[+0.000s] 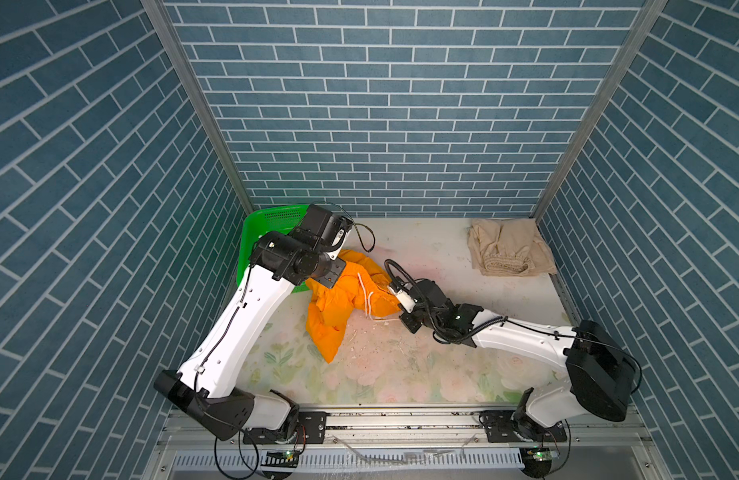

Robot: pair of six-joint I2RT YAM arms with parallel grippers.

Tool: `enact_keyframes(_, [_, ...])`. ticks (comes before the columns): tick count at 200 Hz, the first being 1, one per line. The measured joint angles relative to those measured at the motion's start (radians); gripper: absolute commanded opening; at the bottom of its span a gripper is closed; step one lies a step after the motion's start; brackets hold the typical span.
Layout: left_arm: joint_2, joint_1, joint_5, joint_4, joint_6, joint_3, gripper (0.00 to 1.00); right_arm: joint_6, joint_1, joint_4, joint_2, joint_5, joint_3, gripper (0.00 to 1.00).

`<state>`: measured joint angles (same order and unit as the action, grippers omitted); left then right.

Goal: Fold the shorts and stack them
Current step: 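Lift the orange shorts by the waistband with both grippers, spreading them apart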

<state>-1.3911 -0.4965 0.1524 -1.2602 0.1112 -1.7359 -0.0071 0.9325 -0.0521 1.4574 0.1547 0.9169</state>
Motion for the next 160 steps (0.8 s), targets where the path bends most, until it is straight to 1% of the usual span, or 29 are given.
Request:
enact_keyframes(14, [0.004,0.001,-0.005,0.000,0.018,-0.014,0.00,-0.002,-0.068,-0.080,-0.071,-0.010,0.050,0.00])
enact_keyframes(31, [-0.002,0.001,-0.017,-0.001,0.038,-0.066,0.00,-0.010,-0.170,-0.188,-0.142,-0.036,0.179,0.00])
enact_keyframes(50, [-0.043,0.001,-0.072,-0.005,0.062,-0.197,0.00,-0.050,-0.264,-0.249,-0.187,-0.085,0.329,0.00])
enact_keyframes(67, [-0.103,0.001,-0.113,-0.002,0.073,-0.321,0.00,-0.089,-0.328,-0.337,-0.175,-0.141,0.468,0.00])
enact_keyframes(81, [-0.162,0.001,-0.126,-0.006,0.080,-0.421,0.00,-0.116,-0.351,-0.438,-0.126,-0.159,0.610,0.00])
enact_keyframes(91, [-0.199,0.001,-0.124,-0.011,0.082,-0.488,0.00,-0.131,-0.359,-0.490,-0.107,-0.166,0.681,0.00])
enact_keyframes(104, [-0.222,0.001,-0.119,-0.016,0.087,-0.544,0.00,-0.148,-0.359,-0.545,-0.119,-0.172,0.721,0.00])
enact_keyframes(124, [-0.224,0.001,-0.130,-0.054,0.100,-0.637,0.00,-0.177,-0.357,-0.625,-0.185,-0.192,0.752,0.00])
enact_keyframes(145, [-0.211,0.000,-0.213,-0.102,0.103,-0.753,0.00,-0.185,-0.357,-0.712,-0.251,-0.267,0.823,0.00])
enact_keyframes(160, [-0.158,0.000,-0.282,-0.106,0.090,-0.740,0.00,-0.184,-0.357,-0.754,-0.300,-0.356,0.861,0.00])
